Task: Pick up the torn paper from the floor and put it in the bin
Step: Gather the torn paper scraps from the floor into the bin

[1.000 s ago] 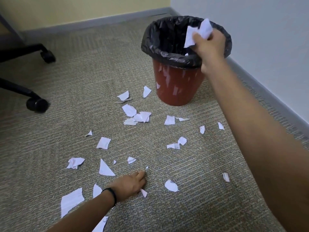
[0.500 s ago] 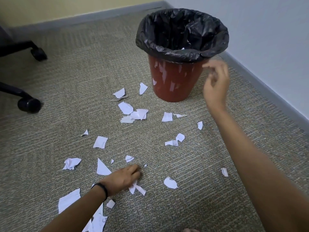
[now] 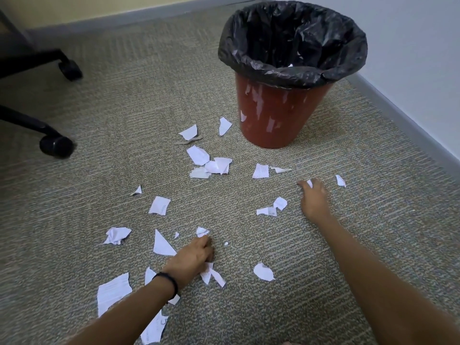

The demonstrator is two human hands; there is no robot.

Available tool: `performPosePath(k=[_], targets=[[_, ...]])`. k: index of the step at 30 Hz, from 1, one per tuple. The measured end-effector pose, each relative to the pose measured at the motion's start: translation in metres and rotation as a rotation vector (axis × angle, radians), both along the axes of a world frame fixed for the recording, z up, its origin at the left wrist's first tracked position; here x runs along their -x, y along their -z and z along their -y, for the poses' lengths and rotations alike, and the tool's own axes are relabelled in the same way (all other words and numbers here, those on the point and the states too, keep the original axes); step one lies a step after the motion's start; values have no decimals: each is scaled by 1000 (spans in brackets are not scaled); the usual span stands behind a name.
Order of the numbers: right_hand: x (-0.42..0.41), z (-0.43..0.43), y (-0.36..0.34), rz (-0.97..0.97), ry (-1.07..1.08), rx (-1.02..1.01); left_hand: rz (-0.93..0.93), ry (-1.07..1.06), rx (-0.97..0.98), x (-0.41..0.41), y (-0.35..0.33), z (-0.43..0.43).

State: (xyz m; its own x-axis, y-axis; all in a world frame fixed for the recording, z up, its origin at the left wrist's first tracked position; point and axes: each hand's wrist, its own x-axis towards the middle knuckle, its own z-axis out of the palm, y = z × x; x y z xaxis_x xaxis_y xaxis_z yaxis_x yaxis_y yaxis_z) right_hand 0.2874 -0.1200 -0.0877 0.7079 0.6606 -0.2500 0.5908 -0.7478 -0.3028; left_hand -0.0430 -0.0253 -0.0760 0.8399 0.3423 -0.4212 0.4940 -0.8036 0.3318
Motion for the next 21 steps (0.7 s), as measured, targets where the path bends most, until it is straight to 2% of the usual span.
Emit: performPosePath(k=[3,7,11,14,17,21], targets=[[0,-4,0,67,-23,-77,4,0,10,1,-1,0],[17,-3,-4,-51,12,-199,1,-33,38,-1,-4,-1],[49,0,-6,-92,-118,-177,-44,-34,53,-3,-6,-6],[63,-1,-7,-119,-226,-67,-57,-101,103,-9,-15,-12],[71,-5,-7,-103,-246,21,63,-266,241,-28,-40,-24],[75,-11,-4,-160,-266,-41,360,-554,484,-77,-95,-50]])
